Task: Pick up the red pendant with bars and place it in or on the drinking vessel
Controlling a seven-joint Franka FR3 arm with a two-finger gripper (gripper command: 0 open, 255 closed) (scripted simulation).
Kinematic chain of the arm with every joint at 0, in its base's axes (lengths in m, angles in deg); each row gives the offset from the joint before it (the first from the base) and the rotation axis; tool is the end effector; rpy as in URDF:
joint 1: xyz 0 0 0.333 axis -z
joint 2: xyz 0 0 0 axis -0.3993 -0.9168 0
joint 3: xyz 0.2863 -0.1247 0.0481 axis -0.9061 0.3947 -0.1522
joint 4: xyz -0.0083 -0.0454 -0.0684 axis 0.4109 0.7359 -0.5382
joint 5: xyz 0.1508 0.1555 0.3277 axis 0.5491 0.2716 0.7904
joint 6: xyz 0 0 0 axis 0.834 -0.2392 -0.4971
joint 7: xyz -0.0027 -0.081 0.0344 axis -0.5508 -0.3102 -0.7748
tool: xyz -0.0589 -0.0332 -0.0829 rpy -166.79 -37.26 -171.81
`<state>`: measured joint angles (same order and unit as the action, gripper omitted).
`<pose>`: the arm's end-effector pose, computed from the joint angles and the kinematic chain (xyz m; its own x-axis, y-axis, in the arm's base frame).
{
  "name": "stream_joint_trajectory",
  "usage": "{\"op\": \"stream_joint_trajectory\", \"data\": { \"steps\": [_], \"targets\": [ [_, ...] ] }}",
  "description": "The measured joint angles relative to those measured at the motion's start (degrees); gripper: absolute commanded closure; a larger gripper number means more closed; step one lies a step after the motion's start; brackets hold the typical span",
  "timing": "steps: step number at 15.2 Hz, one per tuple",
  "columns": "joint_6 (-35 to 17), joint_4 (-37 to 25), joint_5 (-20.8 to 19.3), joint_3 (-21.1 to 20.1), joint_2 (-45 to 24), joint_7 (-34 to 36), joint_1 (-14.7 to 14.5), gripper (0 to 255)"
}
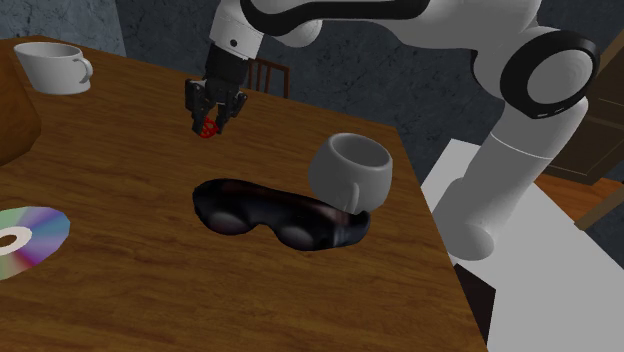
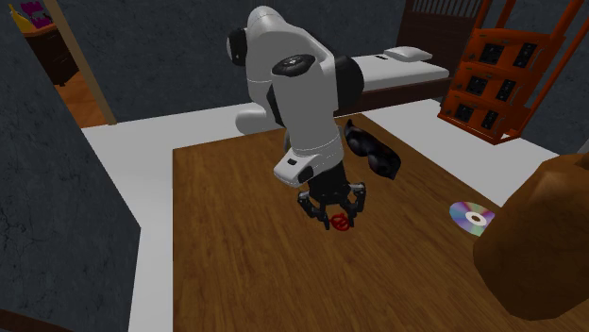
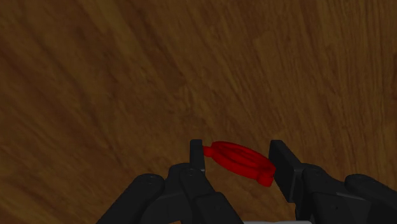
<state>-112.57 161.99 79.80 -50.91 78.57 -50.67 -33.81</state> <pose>0.5175 0.2921 0.5354 0.9954 0.0741 0.0612 0.0893 -0.9479 -0.3058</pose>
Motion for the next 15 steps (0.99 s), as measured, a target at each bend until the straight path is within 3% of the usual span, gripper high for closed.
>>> {"op": "stream_joint_trajectory", "data": {
  "steps": [5, 15],
  "targets": [
    [0.9, -0.8, 0.0, 0.1, 0.1, 0.1, 0.1, 255],
    [8.1, -8.4, -0.8, 0.1, -0.1, 2.1, 0.1, 255]
  ]
}}
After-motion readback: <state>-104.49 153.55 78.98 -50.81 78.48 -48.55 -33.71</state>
